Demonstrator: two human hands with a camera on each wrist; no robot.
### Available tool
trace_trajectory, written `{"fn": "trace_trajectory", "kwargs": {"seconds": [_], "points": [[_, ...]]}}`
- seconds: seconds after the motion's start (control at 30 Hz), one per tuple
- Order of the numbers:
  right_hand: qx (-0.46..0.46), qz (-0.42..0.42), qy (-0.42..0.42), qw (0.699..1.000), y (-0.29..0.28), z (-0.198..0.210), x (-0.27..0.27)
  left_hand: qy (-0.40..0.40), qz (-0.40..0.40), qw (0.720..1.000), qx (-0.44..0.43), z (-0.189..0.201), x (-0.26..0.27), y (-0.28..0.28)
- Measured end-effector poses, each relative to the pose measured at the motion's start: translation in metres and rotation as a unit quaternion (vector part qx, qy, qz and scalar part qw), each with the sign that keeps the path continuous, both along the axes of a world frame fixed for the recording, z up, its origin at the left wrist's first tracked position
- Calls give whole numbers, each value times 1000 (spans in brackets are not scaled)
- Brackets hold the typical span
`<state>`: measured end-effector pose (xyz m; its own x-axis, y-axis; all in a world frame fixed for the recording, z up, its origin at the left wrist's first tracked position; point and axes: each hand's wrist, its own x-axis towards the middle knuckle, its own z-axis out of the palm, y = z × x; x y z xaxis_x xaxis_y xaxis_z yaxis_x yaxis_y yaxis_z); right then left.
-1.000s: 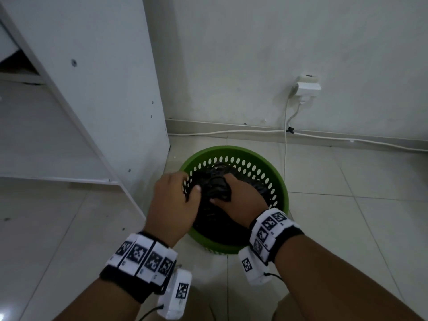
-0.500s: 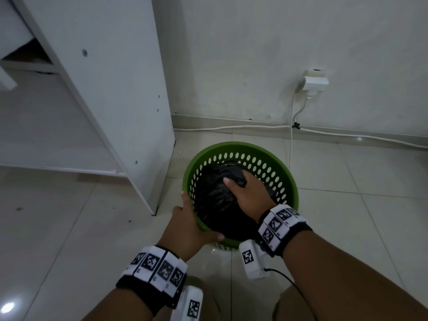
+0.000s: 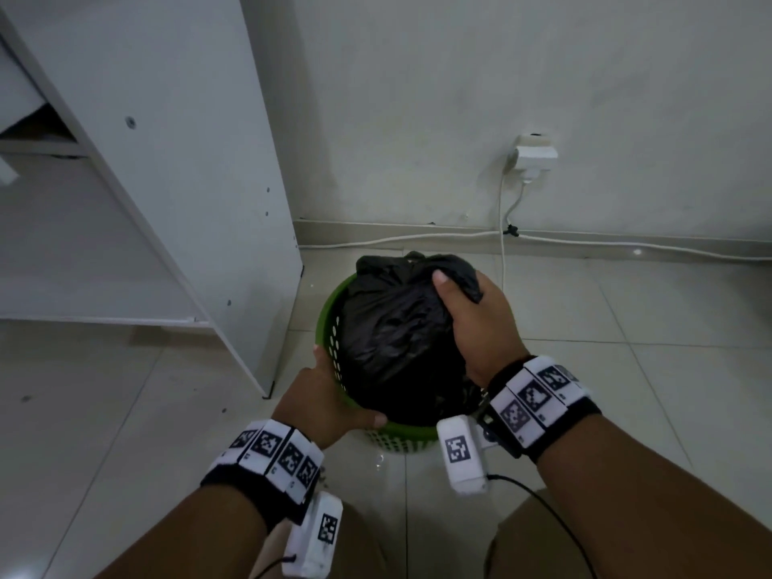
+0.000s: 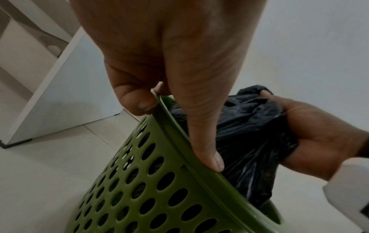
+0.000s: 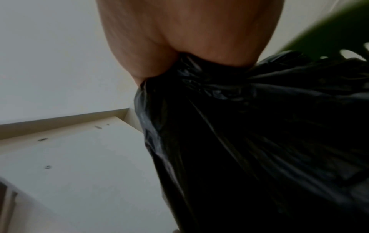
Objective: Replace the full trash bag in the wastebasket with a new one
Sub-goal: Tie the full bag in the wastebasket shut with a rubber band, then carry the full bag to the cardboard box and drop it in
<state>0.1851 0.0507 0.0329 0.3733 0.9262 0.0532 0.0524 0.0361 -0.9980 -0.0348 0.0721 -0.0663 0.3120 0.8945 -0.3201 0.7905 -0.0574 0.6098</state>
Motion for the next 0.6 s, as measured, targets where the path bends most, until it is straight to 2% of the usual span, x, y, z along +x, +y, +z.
{"fn": "trace_trajectory", "kwargs": {"seconds": [0.13, 0.3, 0.43, 0.53, 0.6], "points": [[48, -12, 100, 994, -7, 29, 6, 29, 4, 1000, 10, 1, 1, -3], [83, 5, 104, 991, -15, 53, 8, 48, 0, 998, 28, -1, 0, -11], [91, 1, 123, 988, -20, 64, 11, 104, 6, 994, 44, 4, 7, -32], [74, -1, 162, 984, -25, 84, 15, 164, 13, 986, 22, 13, 13, -49], [58, -4, 161, 985, -28, 104, 18, 191, 32, 981, -32, 23, 13, -59]]}}
